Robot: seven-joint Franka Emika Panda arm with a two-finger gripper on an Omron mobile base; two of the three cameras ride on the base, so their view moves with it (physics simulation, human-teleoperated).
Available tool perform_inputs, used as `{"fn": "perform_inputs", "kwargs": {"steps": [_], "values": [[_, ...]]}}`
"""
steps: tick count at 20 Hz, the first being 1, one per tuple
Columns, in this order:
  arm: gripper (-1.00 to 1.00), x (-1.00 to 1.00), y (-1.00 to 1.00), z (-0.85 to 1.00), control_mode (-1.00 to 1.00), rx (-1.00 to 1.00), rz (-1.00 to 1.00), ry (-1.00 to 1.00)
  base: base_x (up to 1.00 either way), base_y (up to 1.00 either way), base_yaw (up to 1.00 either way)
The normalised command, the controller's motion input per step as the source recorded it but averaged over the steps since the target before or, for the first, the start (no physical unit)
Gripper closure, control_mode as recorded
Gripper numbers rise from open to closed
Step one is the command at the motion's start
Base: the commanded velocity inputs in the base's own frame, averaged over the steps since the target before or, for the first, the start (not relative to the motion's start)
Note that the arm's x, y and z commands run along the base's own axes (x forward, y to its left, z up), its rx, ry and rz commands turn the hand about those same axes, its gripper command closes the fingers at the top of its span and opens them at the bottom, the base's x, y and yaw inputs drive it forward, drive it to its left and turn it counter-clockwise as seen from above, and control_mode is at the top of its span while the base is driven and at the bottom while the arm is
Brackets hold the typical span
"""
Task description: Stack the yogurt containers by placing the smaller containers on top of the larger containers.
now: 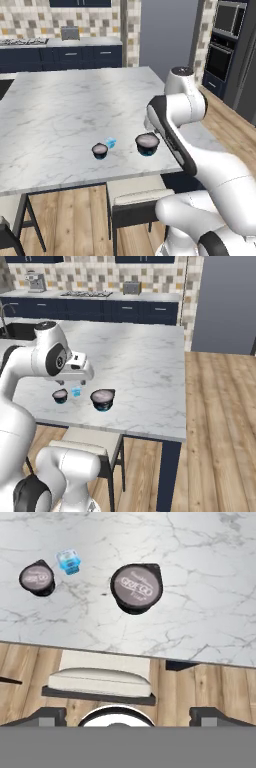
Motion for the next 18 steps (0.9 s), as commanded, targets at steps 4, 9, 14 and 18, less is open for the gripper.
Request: {"fn": "perform_inputs", "kwargs": {"steps": [4, 9, 14, 18], "values": [[-1.0, -0.36, 0.32, -0.27, -1.0, -0.02, 0.08, 0.01, 0.0, 0.0, 0.0], [-1.0, -0.18, 0.59, -0.22, -1.0, -0.03, 0.09, 0.0, 0.0, 0.0, 0.0], [-1.0, -0.03, 0.66, -0.06, -1.0, 0.0, 0.06, 0.0, 0.0, 0.0, 0.0], [-1.0, 0.0, 0.59, -0.07, -1.0, 0.0, 0.04, 0.0, 0.0, 0.0, 0.0]]}}
